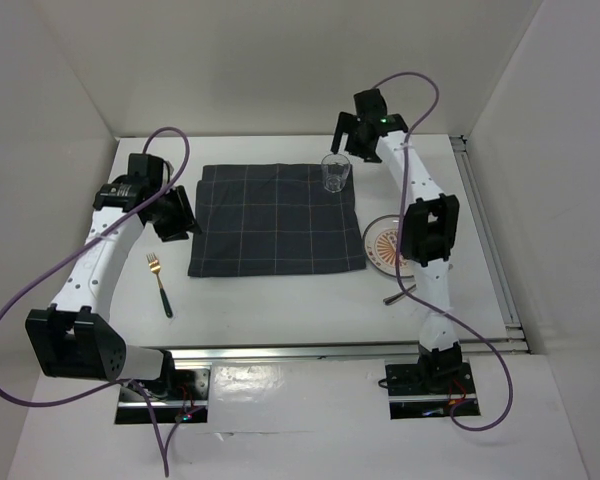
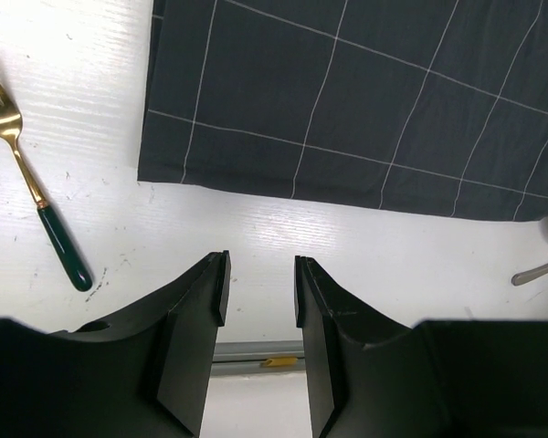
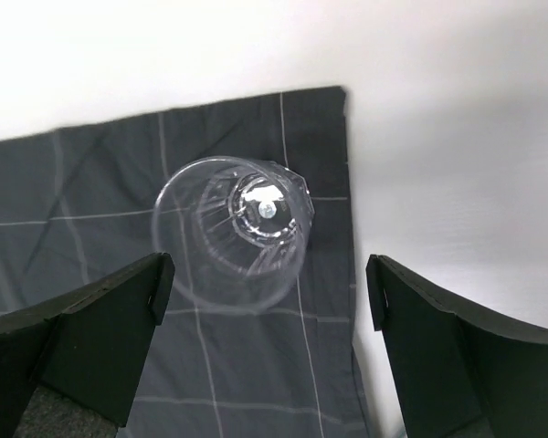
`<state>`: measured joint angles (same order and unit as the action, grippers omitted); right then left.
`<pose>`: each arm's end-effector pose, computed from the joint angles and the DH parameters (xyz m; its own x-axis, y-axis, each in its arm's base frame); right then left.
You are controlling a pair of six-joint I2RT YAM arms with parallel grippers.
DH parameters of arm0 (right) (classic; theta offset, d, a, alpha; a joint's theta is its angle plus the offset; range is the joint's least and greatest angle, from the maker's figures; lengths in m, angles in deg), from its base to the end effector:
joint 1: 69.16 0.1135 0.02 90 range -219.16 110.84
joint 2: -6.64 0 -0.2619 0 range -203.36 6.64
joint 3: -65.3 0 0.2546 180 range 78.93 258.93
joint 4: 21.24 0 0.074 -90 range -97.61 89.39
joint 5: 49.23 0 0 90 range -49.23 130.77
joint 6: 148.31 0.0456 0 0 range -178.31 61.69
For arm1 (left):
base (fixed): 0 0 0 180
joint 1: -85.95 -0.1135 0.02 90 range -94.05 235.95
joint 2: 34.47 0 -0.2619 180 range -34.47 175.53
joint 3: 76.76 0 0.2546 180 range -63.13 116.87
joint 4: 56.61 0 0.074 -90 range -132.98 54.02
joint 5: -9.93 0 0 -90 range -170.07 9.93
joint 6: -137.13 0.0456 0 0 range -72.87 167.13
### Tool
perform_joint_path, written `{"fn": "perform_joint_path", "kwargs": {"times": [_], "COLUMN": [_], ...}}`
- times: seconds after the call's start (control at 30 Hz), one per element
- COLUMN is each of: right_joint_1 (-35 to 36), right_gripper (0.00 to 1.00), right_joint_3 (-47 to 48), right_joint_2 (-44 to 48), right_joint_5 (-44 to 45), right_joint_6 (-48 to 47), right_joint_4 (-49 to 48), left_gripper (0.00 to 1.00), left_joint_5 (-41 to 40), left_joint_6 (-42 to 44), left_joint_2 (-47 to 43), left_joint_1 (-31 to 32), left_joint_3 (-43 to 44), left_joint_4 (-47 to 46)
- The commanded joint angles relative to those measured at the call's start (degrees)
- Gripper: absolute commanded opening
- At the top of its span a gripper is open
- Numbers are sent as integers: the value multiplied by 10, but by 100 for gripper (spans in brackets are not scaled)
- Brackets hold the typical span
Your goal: Set the dinner table for one person
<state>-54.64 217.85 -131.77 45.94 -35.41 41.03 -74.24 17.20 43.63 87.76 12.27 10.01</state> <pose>0.5262 0.1320 0.2606 -0.7386 0.2090 -0.6409 0.1041 0.9747 0.1979 0.2830 -0.0136 0.3195 -0.7597 -0.4726 -0.4466 -0.3351 0.8732 -0.3540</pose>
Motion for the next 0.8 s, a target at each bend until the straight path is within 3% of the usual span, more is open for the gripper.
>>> {"fn": "perform_joint_path", "kwargs": {"times": [0.0,0.13,0.33,0.43,0.47,0.5,0.63,0.77], "right_joint_1": [-21,-46,-93,-155,-173,-206,-253,-259], "right_gripper": [100,100,100,100,97,95,92,85], "right_joint_3": [-8,-88,-323,-510,-561,-657,-860,-1014], "right_joint_2": [158,266,465,572,648,682,830,979], "right_joint_5": [9,23,17,-70,-100,-156,-260,-279], "right_joint_6": [5,5,49,94,114,123,197,309], "right_joint_4": [-40,-40,8,-11,-21,-30,-93,-201], "left_gripper": [51,52,52,52,52,52,52,52], "left_joint_5": [3,28,35,40,40,46,72,90], "left_joint_6": [16,23,23,23,23,29,34,39], "left_joint_2": [-13,-13,-19,-19,-24,-24,-30,-36], "left_joint_1": [0,14,35,35,35,35,40,40], "left_joint_3": [32,29,18,18,11,11,-1,-11], "left_joint_4": [1,-17,-28,-28,-28,-28,-39,-39]}}
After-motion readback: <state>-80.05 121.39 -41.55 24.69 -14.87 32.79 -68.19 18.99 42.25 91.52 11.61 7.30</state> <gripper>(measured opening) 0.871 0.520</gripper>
